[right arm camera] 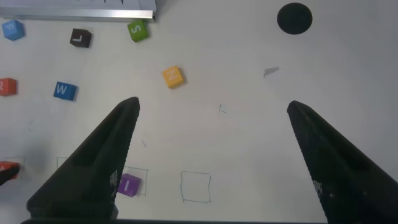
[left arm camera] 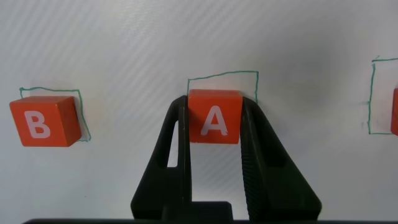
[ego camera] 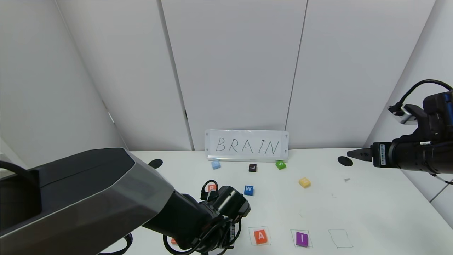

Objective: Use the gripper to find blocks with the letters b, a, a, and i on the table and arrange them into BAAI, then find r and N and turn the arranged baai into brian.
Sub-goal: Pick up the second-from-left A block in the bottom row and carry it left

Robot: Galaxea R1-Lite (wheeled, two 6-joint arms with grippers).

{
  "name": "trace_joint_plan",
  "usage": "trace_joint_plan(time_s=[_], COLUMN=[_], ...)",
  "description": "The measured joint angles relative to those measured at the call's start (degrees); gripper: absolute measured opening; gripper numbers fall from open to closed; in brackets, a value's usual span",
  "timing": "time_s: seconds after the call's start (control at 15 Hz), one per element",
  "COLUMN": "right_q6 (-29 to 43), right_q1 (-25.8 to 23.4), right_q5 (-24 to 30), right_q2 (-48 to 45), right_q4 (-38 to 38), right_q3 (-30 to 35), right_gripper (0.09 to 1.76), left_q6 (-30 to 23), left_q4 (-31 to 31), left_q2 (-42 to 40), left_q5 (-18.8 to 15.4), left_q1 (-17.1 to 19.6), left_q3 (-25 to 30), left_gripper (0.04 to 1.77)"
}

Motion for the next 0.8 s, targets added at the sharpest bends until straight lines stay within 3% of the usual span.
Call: trace_joint_plan(time_s=[0.8], right_q6=[0.02], right_q1=[-0.23], right_q5=[-0.04], right_q2=[0.16], right_q4=[-0.01], right_q3=[-0.11], right_gripper=[1.71], left_q6=[2.35], left_q4=[2.24], left_q2=[-5.78], left_q5=[0.43], left_q1=[1.43], left_q3=[-1.1], left_gripper=[0.52])
